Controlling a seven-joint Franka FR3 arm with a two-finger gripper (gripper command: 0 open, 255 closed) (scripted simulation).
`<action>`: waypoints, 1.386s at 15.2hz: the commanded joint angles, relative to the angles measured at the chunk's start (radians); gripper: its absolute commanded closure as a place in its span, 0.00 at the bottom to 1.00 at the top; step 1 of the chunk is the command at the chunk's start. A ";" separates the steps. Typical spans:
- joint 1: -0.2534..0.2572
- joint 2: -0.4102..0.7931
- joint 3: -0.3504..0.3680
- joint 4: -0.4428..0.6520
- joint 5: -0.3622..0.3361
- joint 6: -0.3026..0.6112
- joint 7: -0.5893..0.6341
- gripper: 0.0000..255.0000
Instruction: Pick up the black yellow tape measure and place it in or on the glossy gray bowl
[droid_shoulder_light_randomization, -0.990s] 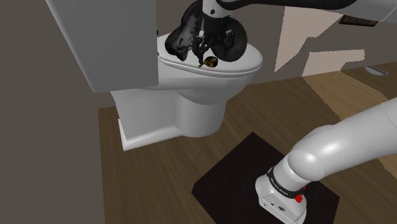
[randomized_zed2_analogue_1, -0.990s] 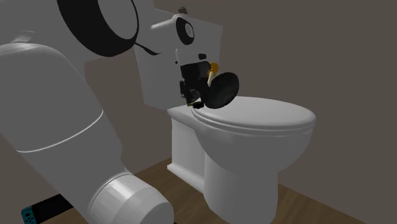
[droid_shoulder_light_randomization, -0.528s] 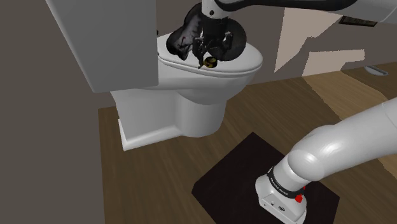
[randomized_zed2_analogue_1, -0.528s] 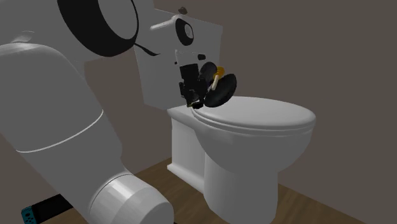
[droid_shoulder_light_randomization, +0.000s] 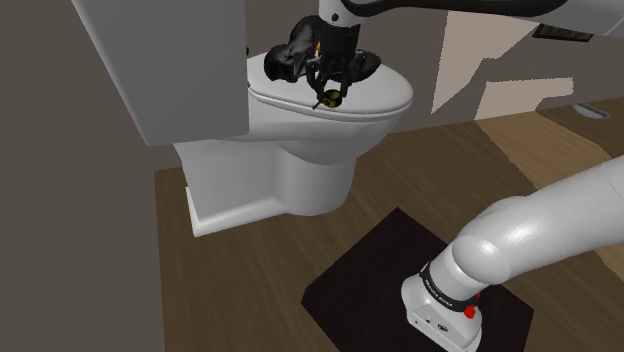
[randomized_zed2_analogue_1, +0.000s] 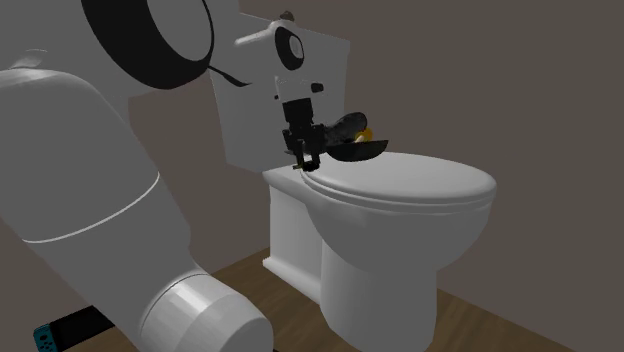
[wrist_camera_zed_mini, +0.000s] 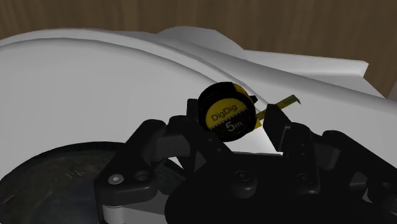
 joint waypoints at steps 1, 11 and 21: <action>-0.002 0.017 0.002 0.000 -0.002 -0.019 0.003 1.00; -0.007 0.045 0.003 0.162 -0.011 -0.153 -0.012 1.00; -0.012 0.098 0.012 0.353 -0.027 -0.293 -0.021 1.00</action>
